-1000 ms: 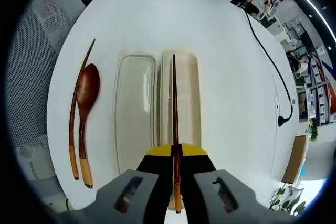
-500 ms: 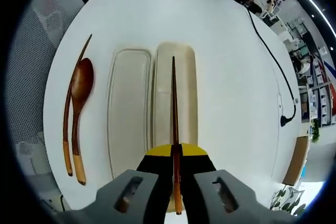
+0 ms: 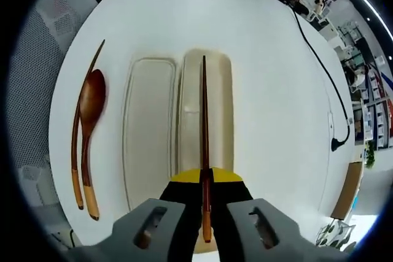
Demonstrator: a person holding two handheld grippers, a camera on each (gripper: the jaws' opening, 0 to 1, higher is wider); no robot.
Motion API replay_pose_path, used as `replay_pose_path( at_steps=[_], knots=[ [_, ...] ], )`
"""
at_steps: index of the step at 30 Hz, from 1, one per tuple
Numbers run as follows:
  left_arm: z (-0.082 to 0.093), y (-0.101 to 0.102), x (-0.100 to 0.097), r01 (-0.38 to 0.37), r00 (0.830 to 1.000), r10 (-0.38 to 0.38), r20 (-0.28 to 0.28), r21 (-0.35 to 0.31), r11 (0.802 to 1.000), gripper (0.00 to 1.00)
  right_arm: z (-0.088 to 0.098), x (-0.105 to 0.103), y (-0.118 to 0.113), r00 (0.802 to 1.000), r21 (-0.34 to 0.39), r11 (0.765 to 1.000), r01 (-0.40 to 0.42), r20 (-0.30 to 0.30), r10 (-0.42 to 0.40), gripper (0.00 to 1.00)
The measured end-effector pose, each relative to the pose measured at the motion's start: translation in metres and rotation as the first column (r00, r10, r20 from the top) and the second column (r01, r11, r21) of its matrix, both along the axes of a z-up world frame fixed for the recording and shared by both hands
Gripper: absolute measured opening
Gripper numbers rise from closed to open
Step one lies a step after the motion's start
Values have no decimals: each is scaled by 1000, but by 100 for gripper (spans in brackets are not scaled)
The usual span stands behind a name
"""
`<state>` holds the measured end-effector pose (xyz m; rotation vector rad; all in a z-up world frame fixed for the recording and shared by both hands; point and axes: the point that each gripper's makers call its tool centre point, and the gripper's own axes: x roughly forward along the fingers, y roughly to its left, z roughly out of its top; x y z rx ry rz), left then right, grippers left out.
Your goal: Arrange the utensils inside the cutlery case until each visible utensil rests in its matching compartment.
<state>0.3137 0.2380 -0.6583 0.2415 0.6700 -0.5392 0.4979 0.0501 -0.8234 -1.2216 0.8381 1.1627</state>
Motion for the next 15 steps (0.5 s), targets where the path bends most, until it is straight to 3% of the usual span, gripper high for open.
replay_pose_path(
  at_steps=[15],
  knots=[
    [1, 1, 2, -9, 1000, 9, 2, -6, 1000, 36, -4, 3, 0, 1000, 1, 1000, -15, -3, 15, 0]
  ],
)
